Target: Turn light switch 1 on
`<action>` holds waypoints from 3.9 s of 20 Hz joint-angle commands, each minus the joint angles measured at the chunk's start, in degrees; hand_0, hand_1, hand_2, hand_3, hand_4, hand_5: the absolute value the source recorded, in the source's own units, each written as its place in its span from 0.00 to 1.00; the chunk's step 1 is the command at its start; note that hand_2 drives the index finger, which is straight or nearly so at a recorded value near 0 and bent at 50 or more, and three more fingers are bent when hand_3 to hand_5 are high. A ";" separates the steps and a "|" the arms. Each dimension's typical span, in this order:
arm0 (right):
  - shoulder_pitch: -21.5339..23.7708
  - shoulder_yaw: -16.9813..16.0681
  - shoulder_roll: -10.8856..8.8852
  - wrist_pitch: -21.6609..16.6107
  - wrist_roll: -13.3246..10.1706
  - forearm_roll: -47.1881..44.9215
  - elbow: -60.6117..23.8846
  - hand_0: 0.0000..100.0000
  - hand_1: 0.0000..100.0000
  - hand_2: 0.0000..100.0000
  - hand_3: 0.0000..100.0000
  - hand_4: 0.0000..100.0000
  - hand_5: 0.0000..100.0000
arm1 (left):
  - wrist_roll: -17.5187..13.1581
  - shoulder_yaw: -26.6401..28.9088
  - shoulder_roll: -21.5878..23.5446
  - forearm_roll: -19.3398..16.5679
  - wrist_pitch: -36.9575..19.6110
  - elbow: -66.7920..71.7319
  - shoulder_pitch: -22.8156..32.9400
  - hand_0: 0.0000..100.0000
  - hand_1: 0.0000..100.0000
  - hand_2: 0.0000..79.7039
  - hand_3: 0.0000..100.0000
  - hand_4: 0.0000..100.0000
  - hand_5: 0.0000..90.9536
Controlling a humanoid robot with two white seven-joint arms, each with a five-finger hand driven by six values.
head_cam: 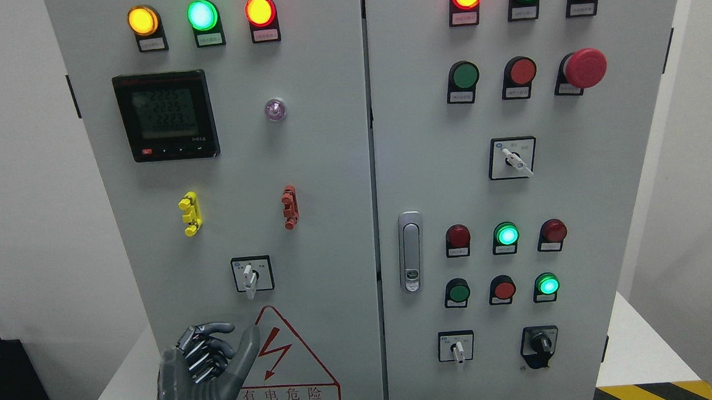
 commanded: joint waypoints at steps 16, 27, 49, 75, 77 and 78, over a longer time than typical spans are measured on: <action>0.00 0.00 0.00 -0.03 -0.04 0.00 0.00 0.31 0.00 0.00 0.00 0.00 0.00 | 4.50 -1.85 -1.32 -0.57 2.75 1.92 -4.97 0.04 0.70 0.63 0.83 0.91 0.96; -0.08 0.00 0.00 -0.03 -0.04 0.00 0.00 0.31 0.00 0.00 0.00 0.00 0.00 | 5.21 -1.94 -1.49 -0.48 3.80 4.47 -6.99 0.08 0.71 0.63 0.84 0.91 0.96; 0.00 0.00 0.00 -0.03 -0.04 0.00 0.00 0.31 0.00 0.00 0.00 0.00 0.00 | 5.12 -2.20 -1.76 -0.57 5.13 5.52 -9.02 0.14 0.72 0.65 0.85 0.91 0.96; 0.00 0.00 0.00 -0.03 -0.04 0.00 0.00 0.31 0.00 0.00 0.00 0.00 0.00 | 5.21 -2.11 -1.93 -0.84 7.06 5.61 -10.60 0.16 0.67 0.70 0.87 0.93 0.97; 0.00 0.00 0.00 -0.03 -0.04 0.00 0.00 0.31 0.00 0.00 0.00 0.00 0.00 | 5.21 -2.11 -1.93 -0.84 7.15 5.61 -10.60 0.16 0.67 0.70 0.87 0.93 0.97; 0.00 0.00 0.00 -0.03 -0.04 0.00 0.00 0.31 0.00 0.00 0.00 0.00 0.00 | 5.21 -2.11 -1.93 -0.84 7.15 5.61 -10.60 0.16 0.67 0.70 0.87 0.93 0.96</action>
